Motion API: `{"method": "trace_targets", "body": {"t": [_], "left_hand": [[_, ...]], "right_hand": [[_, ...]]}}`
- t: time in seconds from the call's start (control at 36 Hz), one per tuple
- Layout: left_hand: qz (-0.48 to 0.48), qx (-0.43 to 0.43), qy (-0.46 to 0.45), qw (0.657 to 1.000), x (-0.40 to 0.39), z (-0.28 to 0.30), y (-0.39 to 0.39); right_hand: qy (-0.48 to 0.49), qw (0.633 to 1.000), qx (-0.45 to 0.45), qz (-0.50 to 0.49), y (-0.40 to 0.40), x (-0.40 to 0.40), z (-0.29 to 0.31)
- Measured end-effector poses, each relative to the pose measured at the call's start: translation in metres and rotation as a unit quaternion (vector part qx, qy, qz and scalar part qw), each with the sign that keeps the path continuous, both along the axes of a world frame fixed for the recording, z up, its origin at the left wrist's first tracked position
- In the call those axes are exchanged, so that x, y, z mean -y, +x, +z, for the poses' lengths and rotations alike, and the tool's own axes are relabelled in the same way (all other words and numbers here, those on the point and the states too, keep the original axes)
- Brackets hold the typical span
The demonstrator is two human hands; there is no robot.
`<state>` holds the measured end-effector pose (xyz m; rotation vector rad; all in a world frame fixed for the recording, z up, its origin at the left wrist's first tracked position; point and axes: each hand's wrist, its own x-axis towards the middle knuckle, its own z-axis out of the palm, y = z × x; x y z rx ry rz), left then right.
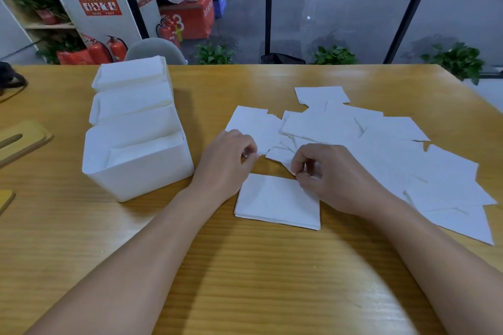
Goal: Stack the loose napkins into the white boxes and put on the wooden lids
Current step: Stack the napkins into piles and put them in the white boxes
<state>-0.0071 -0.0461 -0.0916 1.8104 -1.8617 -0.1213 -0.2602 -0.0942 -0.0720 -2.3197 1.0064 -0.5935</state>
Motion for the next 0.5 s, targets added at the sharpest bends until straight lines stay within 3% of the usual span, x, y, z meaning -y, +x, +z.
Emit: {"method": "trace_targets", "body": {"t": [0.14,0.31,0.5], "left_hand": [[0.007,0.045,-0.014,0.999,0.005,0.000,-0.001],[0.002,0.029,-0.041,0.999,-0.004,0.006,0.002],[-0.106,-0.004,-0.020,0.994,-0.033,0.027,-0.004]], "right_hand": [[-0.004,1.000,0.009,0.002,0.001,-0.002,0.001],[-0.062,0.998,0.026,-0.018,0.005,-0.001,-0.004],[-0.143,0.989,0.002,-0.041,0.008,0.002,-0.009]]}}
